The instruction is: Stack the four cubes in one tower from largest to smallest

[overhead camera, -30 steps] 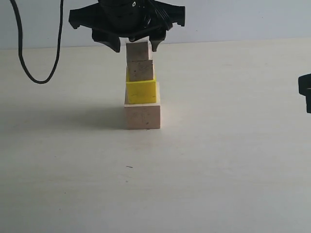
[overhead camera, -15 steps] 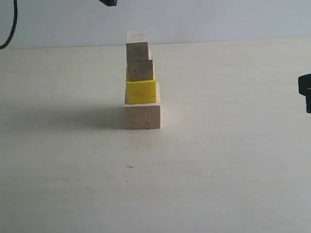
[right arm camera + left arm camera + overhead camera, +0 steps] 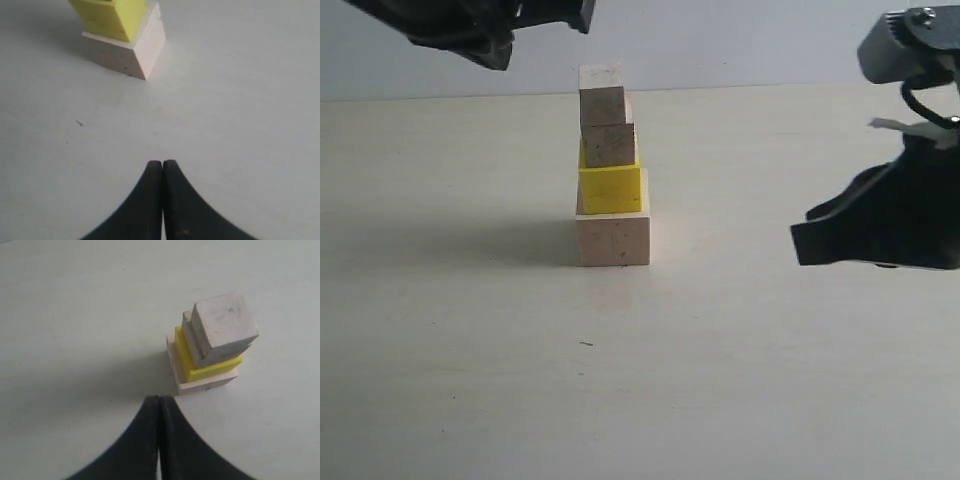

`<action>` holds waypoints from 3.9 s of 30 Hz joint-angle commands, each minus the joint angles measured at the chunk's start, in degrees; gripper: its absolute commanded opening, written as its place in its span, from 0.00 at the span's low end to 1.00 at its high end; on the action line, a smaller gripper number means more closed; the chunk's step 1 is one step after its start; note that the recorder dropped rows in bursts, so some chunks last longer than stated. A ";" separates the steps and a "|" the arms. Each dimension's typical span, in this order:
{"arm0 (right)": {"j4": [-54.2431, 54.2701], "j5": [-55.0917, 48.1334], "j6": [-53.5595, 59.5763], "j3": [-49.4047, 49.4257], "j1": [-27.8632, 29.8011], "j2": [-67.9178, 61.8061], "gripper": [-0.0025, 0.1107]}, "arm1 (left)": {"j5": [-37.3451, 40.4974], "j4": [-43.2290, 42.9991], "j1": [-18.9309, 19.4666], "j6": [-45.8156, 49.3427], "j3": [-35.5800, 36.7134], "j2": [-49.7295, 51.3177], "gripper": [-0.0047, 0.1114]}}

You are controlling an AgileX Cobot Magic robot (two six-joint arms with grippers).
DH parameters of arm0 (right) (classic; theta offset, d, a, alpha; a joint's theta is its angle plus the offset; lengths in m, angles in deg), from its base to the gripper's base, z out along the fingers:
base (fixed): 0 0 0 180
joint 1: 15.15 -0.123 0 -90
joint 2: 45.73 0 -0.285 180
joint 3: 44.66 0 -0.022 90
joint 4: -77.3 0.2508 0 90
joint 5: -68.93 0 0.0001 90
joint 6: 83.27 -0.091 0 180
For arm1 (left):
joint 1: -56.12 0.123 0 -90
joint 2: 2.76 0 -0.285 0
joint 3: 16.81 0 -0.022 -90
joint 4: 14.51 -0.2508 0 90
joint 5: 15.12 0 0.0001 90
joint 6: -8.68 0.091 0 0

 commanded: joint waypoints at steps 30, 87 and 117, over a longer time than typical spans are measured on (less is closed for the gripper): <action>35.97 8.32 25.26 -26.77 0.20 -36.41 0.02 | -16.39 1.54 9.78 8.35 36.19 -38.27 0.04; 39.19 16.74 29.31 -26.77 3.05 -37.07 0.02 | -18.09 1.54 9.78 10.28 36.59 -38.27 0.04; 49.96 15.24 34.68 -26.77 2.93 -39.20 0.02 | -18.18 1.54 9.78 10.79 36.59 -38.27 0.04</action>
